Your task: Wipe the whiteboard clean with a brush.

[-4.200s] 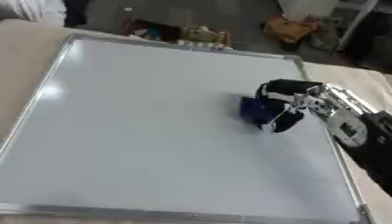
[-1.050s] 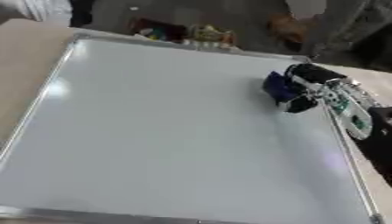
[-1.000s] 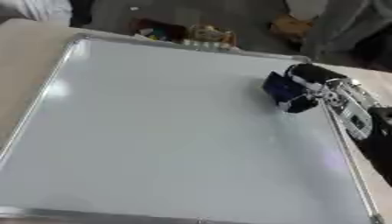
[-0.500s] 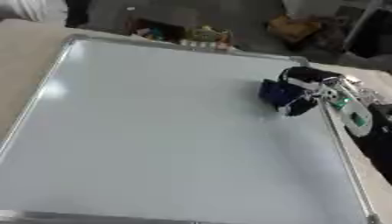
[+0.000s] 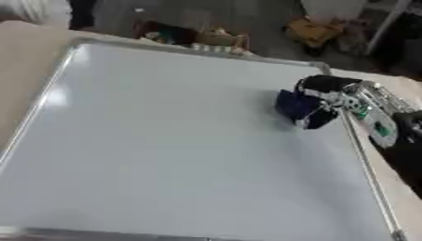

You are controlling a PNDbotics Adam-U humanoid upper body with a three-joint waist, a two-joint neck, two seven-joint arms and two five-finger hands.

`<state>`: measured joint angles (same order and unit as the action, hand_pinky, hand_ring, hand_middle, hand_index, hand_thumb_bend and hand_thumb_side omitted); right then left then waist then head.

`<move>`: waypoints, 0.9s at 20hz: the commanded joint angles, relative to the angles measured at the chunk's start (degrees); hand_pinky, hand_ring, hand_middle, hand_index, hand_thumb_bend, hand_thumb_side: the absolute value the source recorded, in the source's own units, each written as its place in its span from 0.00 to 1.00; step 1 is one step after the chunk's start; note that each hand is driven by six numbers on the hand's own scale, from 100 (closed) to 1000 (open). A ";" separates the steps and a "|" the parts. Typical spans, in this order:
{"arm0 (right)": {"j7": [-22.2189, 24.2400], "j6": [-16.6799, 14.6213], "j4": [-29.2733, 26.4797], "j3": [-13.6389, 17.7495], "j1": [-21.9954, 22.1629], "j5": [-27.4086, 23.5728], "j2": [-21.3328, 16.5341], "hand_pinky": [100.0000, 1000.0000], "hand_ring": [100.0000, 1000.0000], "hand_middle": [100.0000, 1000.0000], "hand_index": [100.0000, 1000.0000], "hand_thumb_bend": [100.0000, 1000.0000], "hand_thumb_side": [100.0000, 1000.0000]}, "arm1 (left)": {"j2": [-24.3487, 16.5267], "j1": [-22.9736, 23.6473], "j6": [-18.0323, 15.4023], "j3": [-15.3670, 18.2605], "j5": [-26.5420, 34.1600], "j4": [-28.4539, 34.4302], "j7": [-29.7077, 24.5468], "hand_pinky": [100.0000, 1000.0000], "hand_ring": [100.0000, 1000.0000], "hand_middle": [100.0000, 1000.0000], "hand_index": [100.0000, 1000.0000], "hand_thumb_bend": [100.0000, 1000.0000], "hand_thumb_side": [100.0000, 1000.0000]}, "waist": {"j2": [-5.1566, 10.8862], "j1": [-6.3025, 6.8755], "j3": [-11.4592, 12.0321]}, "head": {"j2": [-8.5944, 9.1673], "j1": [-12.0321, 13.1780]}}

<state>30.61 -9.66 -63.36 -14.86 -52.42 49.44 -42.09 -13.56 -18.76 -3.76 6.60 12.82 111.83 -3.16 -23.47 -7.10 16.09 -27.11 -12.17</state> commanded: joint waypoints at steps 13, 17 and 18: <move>5.19 -1.29 -10.43 -5.54 5.15 -5.80 -3.10 0.46 0.57 0.15 0.11 0.00 0.12 | -0.76 -0.73 0.42 0.05 0.34 1.17 0.26 0.48 0.32 0.41 0.42 0.11 0.87 | 1.57 0.45 -0.34 | -0.31 0.75; 6.34 -0.73 -14.59 -6.65 6.30 -7.27 -4.22 0.45 0.57 0.15 0.11 0.00 0.12 | -0.76 -0.71 0.43 -0.01 0.41 1.15 0.27 0.48 0.32 0.41 0.42 0.11 0.87 | 1.78 0.55 -0.43 | -0.27 0.98; 6.55 -0.50 -15.22 -6.77 6.41 -7.47 -4.37 0.45 0.57 0.15 0.11 0.00 0.12 | -0.76 -0.70 0.43 -0.03 0.42 1.15 0.26 0.48 0.32 0.41 0.42 0.11 0.87 | 1.81 0.58 -0.44 | -0.29 0.98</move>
<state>36.36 -10.10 -77.33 -20.41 -46.31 42.93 -45.53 -13.56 -18.83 -3.48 6.59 13.11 111.91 -2.96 -22.77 -7.10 15.61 -27.54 -11.25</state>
